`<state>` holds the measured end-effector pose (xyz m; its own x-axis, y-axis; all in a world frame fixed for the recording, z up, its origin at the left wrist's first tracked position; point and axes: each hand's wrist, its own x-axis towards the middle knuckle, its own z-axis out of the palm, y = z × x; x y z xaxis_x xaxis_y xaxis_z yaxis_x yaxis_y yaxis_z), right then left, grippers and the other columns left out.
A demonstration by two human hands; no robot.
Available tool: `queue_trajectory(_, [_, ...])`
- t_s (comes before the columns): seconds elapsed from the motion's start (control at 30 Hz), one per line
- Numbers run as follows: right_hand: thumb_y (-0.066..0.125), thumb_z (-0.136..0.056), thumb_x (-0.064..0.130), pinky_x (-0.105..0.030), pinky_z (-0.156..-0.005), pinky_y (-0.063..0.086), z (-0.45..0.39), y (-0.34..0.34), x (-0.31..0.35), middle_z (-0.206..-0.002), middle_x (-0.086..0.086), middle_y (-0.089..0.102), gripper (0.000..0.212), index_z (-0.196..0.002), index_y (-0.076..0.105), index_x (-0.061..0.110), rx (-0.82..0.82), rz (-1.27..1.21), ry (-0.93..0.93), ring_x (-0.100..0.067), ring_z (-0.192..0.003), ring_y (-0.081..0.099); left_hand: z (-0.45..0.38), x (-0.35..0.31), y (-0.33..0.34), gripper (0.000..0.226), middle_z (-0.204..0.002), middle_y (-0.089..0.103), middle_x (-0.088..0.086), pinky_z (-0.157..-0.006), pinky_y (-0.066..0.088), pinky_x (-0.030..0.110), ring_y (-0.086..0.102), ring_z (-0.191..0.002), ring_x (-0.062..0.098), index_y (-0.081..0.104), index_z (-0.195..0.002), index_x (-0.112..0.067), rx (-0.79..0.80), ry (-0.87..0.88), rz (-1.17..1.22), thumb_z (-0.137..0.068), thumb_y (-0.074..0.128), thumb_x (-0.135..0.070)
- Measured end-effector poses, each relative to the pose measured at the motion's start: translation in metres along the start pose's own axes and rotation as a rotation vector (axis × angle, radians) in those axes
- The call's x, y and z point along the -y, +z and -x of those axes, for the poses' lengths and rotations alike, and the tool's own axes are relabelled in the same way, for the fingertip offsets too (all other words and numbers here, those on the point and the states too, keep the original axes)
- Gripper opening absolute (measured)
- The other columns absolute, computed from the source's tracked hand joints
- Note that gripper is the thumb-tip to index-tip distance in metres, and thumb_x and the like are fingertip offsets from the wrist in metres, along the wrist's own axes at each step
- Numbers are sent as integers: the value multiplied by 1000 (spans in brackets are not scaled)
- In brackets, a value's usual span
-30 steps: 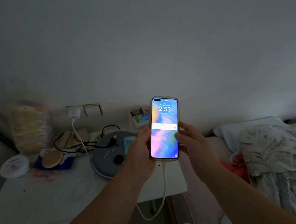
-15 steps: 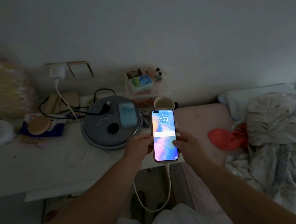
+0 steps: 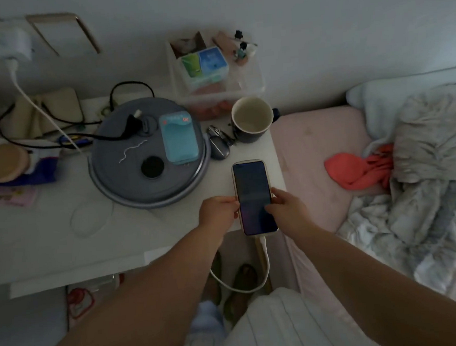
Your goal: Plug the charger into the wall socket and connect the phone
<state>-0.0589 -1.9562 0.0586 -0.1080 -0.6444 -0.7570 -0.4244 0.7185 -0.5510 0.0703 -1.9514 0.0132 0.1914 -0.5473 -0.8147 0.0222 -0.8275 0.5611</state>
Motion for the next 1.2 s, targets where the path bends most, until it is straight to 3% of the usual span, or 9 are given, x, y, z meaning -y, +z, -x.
queue_trajectory(0.13, [44, -87, 0, -42, -98, 47, -16, 3, -3, -122, -15, 62, 45, -129, 51, 13, -5, 64, 70, -31, -109, 58, -14, 0, 5, 17, -65, 60, 0, -79, 52, 34, 58, -68, 21, 70, -94, -4, 7, -20, -33, -81, 58, -2])
queue_trajectory(0.23, [43, -87, -1, -36, -95, 48, -25, 4, -5, -124, -13, 62, 46, -130, 50, 12, 1, 64, 101, -29, -107, 60, -26, 3, 8, 20, -70, 68, 10, -91, 54, 43, 64, -76, 28, 72, -94, 1, -38, -19, -53, -77, 61, -3])
queue_trajectory(0.43, [45, -88, 2, -25, -72, 46, -36, 1, 0, -126, -9, 63, 46, -132, 48, 16, 23, 68, 92, -19, -94, 57, -36, 2, 14, 22, -96, 74, 20, -90, 54, 45, 70, -92, 33, 73, -95, -3, -79, 2, -105, -76, 62, -6])
queue_trajectory(0.57, [43, -88, 2, -32, -87, 48, -38, -1, 2, -121, -9, 64, 46, -132, 49, 14, 10, 101, 90, -18, -93, 55, -36, 0, 14, 24, -98, 74, 18, -89, 54, 42, 69, -91, 32, 72, -100, -4, -87, 36, -157, -80, 60, -8])
queue_trajectory(0.7, [43, -88, 3, -27, -78, 49, -43, -2, 0, -122, -9, 63, 49, -135, 46, 17, 23, 102, 90, -17, -92, 53, -38, 2, 15, 24, -98, 75, 16, -88, 54, 38, 69, -92, 31, 72, -100, -8, -96, 63, -218, -81, 60, -14])
queue_trajectory(0.87, [44, -88, 4, -30, -86, 46, -44, -3, -1, -123, -12, 62, 48, -135, 45, 15, 30, 120, 98, -23, -103, 57, -37, 3, 14, 25, -100, 74, 16, -79, 49, 30, 68, -95, 30, 71, -103, -11, -90, 86, -275, -83, 58, -18])
queue_trajectory(1.07, [46, -86, 2, -36, -90, 47, -38, -8, -3, -120, -16, 64, 44, -130, 50, 10, 56, 153, 60, -31, -109, 59, -35, 3, 13, 26, -103, 72, 19, -90, 54, 41, 66, -96, 35, 70, -103, -11, -43, 83, -229, -82, 56, -15])
queue_trajectory(1.2, [50, -88, 3, -28, -89, 39, -28, -15, -9, -133, -14, 54, 51, -138, 39, 5, 67, 27, 63, -26, -114, 53, -25, 2, 8, 23, -95, 69, 20, -88, 50, 37, 58, -75, 24, 70, -100, -12, 7, 68, -177, -83, 56, -16])
